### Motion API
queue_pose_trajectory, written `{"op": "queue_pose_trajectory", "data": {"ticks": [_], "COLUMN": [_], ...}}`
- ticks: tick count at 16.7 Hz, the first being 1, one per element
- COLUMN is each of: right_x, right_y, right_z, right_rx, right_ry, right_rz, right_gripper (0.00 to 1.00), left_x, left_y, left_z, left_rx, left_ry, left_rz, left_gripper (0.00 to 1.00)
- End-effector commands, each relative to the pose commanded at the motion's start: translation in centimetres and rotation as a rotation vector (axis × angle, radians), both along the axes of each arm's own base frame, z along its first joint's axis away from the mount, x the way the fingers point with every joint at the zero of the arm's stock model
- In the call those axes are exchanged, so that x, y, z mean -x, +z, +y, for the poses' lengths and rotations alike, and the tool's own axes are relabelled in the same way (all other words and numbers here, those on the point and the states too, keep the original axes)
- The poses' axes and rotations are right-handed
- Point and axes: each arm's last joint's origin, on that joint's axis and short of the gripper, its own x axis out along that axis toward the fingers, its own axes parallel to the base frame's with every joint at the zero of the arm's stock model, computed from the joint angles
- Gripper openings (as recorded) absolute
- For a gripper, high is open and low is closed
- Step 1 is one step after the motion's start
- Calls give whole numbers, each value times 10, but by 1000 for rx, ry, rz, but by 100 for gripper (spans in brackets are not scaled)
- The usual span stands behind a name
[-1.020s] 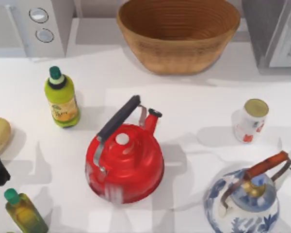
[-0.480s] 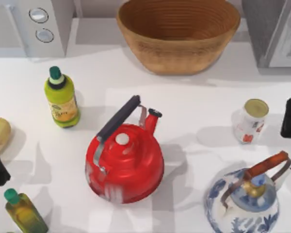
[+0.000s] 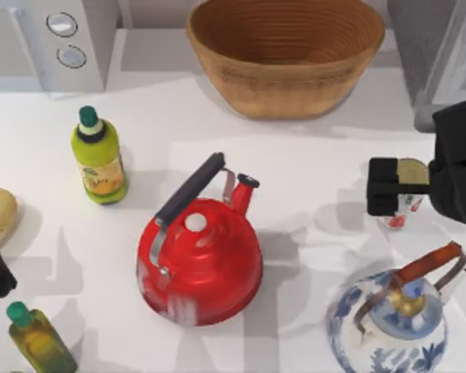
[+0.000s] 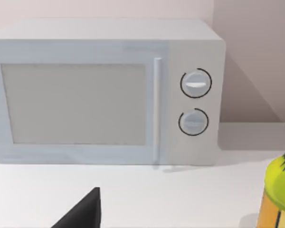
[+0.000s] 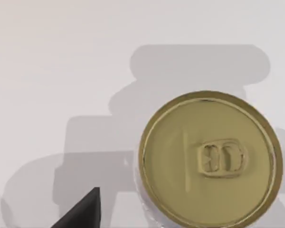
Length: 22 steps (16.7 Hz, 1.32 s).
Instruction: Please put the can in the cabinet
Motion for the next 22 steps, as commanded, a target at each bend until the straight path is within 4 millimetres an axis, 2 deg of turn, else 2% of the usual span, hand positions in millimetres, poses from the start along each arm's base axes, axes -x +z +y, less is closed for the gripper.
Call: {"op": "queue_pose_trajectory", "data": {"ticks": [4, 9, 11, 15, 18, 22], "right_x": [-4, -4, -13, -34, -41, -41], "right_y": [-13, -13, -15, -39, -57, -60], "right_z": [11, 10, 8, 7, 10, 11], "right_rx": [24, 22, 22, 24, 24, 24], "right_ry": [10, 7, 8, 9, 10, 10], "right_rz": [51, 50, 46, 51, 51, 51], "right_gripper": [100, 100, 100, 100, 100, 100], "left_x": [0, 0, 0, 0, 0, 0], "left_y": [0, 0, 0, 0, 0, 0], "left_z": [0, 0, 0, 0, 0, 0], "left_rx": [0, 0, 0, 0, 0, 0], "left_ry": [0, 0, 0, 0, 0, 0], "left_rz": [0, 0, 0, 0, 0, 0], "left_gripper": [100, 100, 100, 100, 100, 100]}}
